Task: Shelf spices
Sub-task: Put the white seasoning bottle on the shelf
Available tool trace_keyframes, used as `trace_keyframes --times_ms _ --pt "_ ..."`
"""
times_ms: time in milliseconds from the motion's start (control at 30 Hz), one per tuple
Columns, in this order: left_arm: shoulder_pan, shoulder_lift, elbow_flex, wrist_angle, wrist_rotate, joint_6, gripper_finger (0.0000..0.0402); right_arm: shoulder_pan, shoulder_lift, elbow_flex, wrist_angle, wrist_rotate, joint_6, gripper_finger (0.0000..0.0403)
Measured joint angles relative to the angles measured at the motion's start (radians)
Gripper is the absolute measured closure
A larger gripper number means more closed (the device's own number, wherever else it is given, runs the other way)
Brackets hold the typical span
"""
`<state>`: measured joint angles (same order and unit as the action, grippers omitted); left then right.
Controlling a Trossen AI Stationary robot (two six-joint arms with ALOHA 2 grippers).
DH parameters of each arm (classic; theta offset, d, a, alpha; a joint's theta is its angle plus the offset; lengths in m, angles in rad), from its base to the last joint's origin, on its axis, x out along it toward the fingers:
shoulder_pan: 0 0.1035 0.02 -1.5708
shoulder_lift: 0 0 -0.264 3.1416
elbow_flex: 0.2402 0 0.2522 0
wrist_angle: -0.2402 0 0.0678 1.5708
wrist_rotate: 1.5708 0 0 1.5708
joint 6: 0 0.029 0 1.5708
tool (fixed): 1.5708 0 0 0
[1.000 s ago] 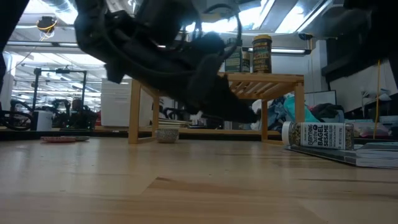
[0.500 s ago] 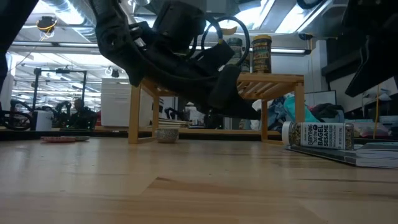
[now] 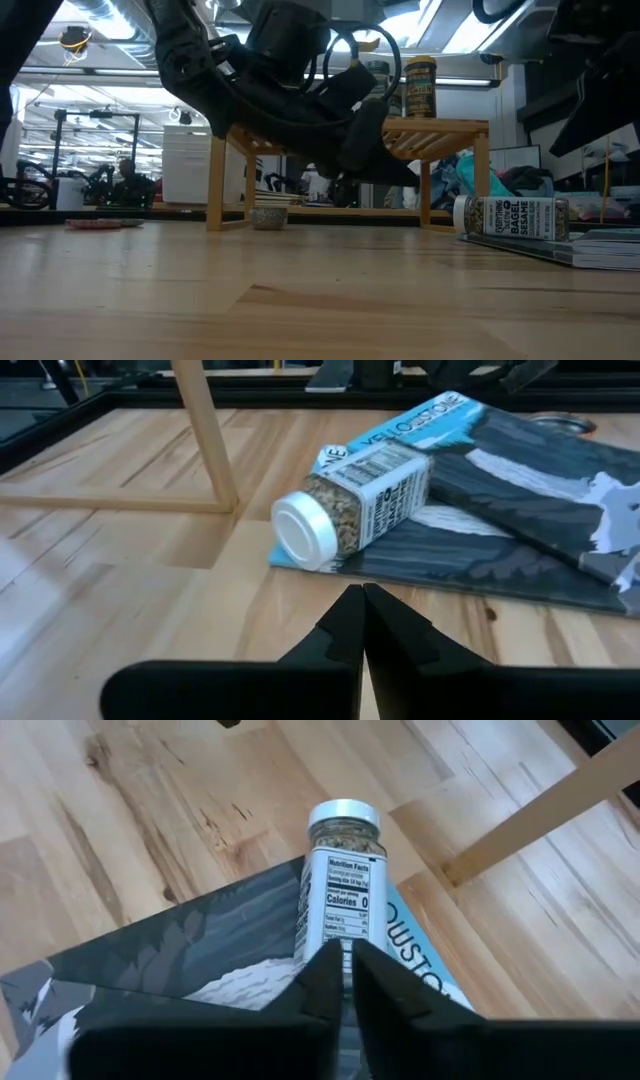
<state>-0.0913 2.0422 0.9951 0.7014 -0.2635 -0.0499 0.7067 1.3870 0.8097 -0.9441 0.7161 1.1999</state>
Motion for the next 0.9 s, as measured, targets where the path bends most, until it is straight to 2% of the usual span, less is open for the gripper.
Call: trace_keyframes --times_ms 100,333,467,667,900 --pt "-0.002 0.000 0.007 -0.003 0.001 -0.001 0.0401 0.000 0.000 0.000 0.002 0.000 0.000 0.0396" --pt "-0.007 0.064 0.124 -0.011 0.040 0.051 0.0401 0.000 0.000 0.000 0.003 0.000 0.000 0.0382" --pt "-0.005 0.105 0.174 -0.048 0.045 0.058 0.0401 0.000 0.000 -0.001 0.003 -0.018 0.000 0.0397" --pt "0.021 0.109 0.178 -0.117 0.031 0.057 0.0401 0.000 -0.001 -0.057 0.061 -0.024 0.000 0.0394" --pt "0.057 0.110 0.178 -0.110 0.027 0.051 0.0401 0.000 0.000 -0.146 0.192 -0.008 0.000 0.0397"
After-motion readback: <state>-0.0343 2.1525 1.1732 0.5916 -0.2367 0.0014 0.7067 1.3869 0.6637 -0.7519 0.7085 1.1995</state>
